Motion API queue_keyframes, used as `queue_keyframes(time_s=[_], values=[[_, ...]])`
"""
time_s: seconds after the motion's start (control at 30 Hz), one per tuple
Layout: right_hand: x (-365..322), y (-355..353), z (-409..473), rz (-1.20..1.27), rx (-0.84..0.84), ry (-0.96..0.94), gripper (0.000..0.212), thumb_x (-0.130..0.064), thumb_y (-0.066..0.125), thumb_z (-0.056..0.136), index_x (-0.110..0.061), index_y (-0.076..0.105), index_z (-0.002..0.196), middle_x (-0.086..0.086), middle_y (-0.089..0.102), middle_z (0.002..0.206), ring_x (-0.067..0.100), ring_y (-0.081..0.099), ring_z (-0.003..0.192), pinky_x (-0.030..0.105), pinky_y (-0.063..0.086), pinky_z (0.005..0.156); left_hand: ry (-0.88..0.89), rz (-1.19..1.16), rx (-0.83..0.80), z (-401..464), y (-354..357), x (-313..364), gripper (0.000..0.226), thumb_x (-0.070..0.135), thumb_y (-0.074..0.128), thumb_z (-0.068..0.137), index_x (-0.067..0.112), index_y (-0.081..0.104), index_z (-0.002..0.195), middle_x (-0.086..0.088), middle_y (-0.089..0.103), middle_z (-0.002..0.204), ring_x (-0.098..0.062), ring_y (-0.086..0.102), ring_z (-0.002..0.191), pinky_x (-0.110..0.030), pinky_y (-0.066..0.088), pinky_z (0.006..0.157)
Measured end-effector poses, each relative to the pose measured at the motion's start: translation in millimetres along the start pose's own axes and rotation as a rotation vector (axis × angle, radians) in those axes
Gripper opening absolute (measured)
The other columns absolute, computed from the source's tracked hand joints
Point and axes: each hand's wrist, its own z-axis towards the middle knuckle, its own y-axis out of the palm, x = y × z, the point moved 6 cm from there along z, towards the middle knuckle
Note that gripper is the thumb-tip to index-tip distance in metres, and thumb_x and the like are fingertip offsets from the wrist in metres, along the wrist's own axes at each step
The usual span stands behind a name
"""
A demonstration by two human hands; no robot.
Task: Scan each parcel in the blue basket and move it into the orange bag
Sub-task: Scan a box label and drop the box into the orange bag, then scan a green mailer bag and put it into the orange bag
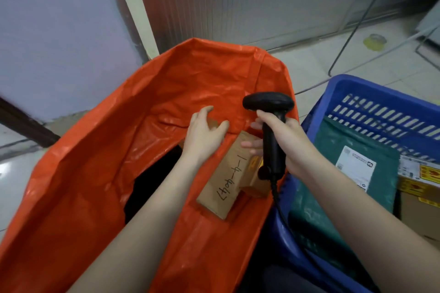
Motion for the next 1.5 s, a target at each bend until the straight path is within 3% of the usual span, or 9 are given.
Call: queue_keyframes(time_s=[0.17,0.33,0.67,0.8,1.03,1.17,1.3,1.5], values=[[-17,-16,-27,-0.012,0.035,-0.055,0.017,-0.031,0.06,0.093,-0.014,0.056,0.094,0.006,0.062,0.112,0.027,0.069,0.056,0.029,0.057,0.051,0.108,-0.052,0.013,-15,-6,47,0.05,0.036,0.057,0.092,0.021,0.046,0.139,0.0,0.044,0.142,-0.013,0.042,0.13,-0.021,0.03,0.1],[-45,-58,-74,-0.051,0.107,-0.113,0.031,-0.029,0.059,0.093,-0.003,0.057,0.111,0.007,0.067,0.104,0.019,0.061,0.044,0.024,0.049,0.042,0.249,-0.069,0.01,-43,1,111,0.049,0.032,0.06,0.091,0.019,0.048,0.137,-0.001,0.048,0.139,-0.014,0.043,0.13,-0.029,0.033,0.109],[-57,-182,-154,-0.047,0.34,-0.218,0.015,-0.023,0.065,0.089,-0.013,0.06,0.098,0.006,0.069,0.096,0.013,0.058,0.039,0.022,0.047,0.041,0.413,-0.05,-0.191,-111,89,185,0.05,0.024,0.062,0.09,0.014,0.047,0.136,-0.001,0.048,0.138,-0.013,0.043,0.13,-0.01,0.026,0.093],[-31,-228,-167,-0.044,0.422,-0.204,0.013,-0.011,0.067,0.086,-0.01,0.059,0.097,0.01,0.062,0.076,0.014,0.061,0.042,0.023,0.048,0.044,0.325,-0.015,-0.3,-121,135,172,0.056,0.029,0.064,0.088,0.014,0.044,0.137,0.004,0.046,0.135,-0.013,0.043,0.129,-0.023,0.032,0.102],[42,-273,-139,0.133,0.477,-0.075,0.014,-0.002,0.062,0.085,-0.002,0.06,0.099,0.016,0.061,0.085,0.021,0.063,0.058,0.03,0.052,0.051,0.075,0.184,-0.389,-110,182,119,0.068,0.031,0.062,0.089,0.01,0.032,0.145,-0.012,0.034,0.148,-0.026,0.035,0.136,-0.032,0.029,0.108],[68,-281,-117,0.12,0.472,0.021,0.01,-0.009,0.064,0.084,-0.005,0.061,0.093,0.012,0.061,0.083,0.022,0.063,0.072,0.031,0.048,0.06,-0.013,0.272,-0.38,-95,196,93,0.071,0.032,0.062,0.087,0.009,0.03,0.146,-0.016,0.033,0.147,-0.031,0.035,0.136,-0.038,0.03,0.112],[84,-286,-95,-0.019,0.459,0.088,0.012,-0.019,0.066,0.084,-0.012,0.057,0.082,0.005,0.051,0.072,0.02,0.051,0.07,0.03,0.037,0.064,-0.042,0.349,-0.397,-85,215,77,0.075,0.033,0.062,0.086,0.007,0.026,0.147,-0.018,0.031,0.148,-0.033,0.032,0.137,-0.042,0.028,0.113],[95,-290,-72,-0.066,0.429,0.097,0.013,-0.021,0.066,0.084,-0.016,0.063,0.095,0.008,0.066,0.097,0.025,0.062,0.094,0.037,0.047,0.082,-0.069,0.347,-0.317,-78,227,73,0.073,0.038,0.062,0.086,0.004,0.029,0.142,-0.02,0.035,0.143,-0.036,0.033,0.133,-0.039,0.028,0.111]])
